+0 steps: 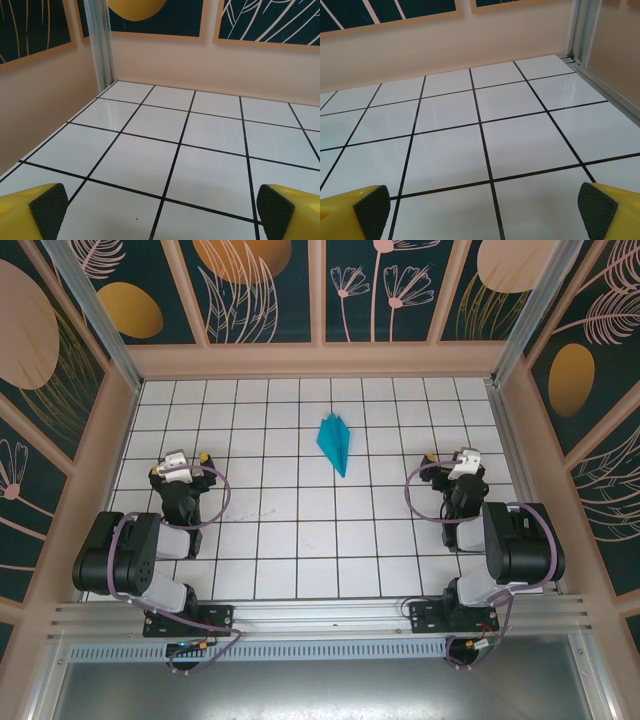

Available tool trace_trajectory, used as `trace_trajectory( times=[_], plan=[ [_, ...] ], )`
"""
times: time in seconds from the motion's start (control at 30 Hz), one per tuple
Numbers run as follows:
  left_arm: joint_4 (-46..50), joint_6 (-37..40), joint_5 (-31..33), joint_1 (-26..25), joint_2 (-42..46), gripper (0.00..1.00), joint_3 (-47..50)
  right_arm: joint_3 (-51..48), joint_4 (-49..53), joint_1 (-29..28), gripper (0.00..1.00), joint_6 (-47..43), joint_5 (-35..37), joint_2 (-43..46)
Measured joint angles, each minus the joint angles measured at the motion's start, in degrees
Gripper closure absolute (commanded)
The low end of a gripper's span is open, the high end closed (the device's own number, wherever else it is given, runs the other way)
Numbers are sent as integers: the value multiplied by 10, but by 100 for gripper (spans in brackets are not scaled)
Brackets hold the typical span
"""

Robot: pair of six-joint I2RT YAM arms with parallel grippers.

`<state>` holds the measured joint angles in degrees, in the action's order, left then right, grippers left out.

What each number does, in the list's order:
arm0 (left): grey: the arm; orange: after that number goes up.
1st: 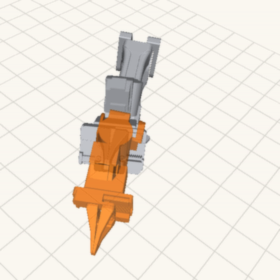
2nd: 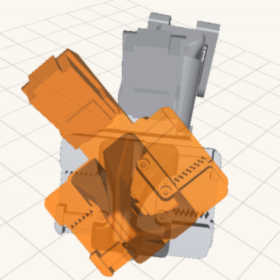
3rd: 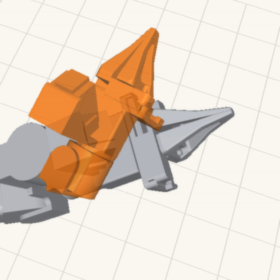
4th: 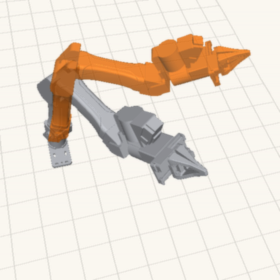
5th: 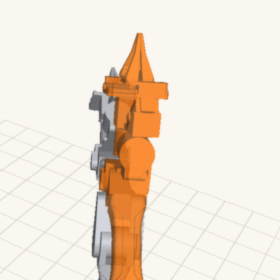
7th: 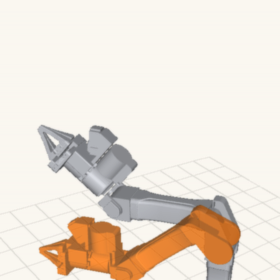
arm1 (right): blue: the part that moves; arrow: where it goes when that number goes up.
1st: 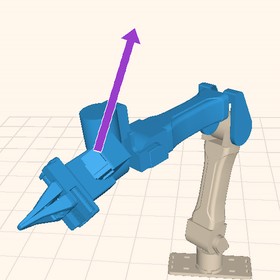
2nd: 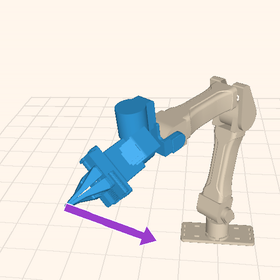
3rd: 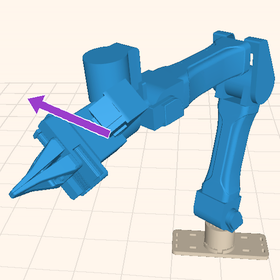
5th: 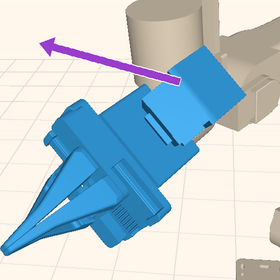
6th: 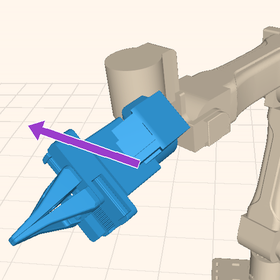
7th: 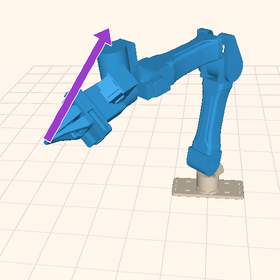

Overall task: Fold a paper plane with a square sheet of paper (pick it up from the middle)
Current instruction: Reset both arms

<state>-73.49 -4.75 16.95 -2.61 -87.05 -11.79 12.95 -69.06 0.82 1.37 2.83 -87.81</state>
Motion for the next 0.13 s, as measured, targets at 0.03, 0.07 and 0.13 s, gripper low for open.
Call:
trace_trajectory(
  times=[0.03, 0.07, 0.13],
  plan=[
    [0, 0, 0, 0, 0, 1, 0, 0, 0, 0, 1, 0, 0, 0],
    [0, 0, 0, 0, 0, 1, 0, 0, 0, 0, 1, 0, -1, 0],
    [0, 0, 0, 0, 0, 1, 0, 0, 0, 0, 1, 0, -2, 0]
  ],
)
